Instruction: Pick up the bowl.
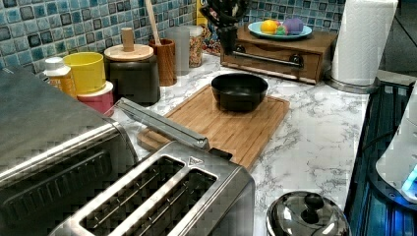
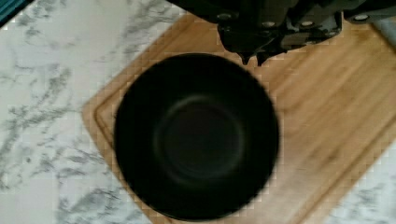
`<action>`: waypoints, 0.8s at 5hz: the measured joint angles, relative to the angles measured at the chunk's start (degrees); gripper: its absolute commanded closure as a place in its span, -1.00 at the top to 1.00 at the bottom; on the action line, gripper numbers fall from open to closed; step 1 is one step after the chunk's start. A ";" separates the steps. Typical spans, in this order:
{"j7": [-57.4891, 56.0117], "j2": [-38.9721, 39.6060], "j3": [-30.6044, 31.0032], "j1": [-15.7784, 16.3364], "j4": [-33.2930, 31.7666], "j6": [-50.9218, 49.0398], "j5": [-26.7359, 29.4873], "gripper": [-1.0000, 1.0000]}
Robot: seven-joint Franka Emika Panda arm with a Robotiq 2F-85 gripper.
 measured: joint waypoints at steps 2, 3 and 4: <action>-1.13 -0.12 -5.63 -3.73 -4.59 4.50 -1.29 0.00; -1.13 -0.31 -6.70 -6.46 -6.27 6.53 -1.82 0.00; -4.00 -0.80 -7.43 -8.14 -8.95 9.93 -1.59 0.00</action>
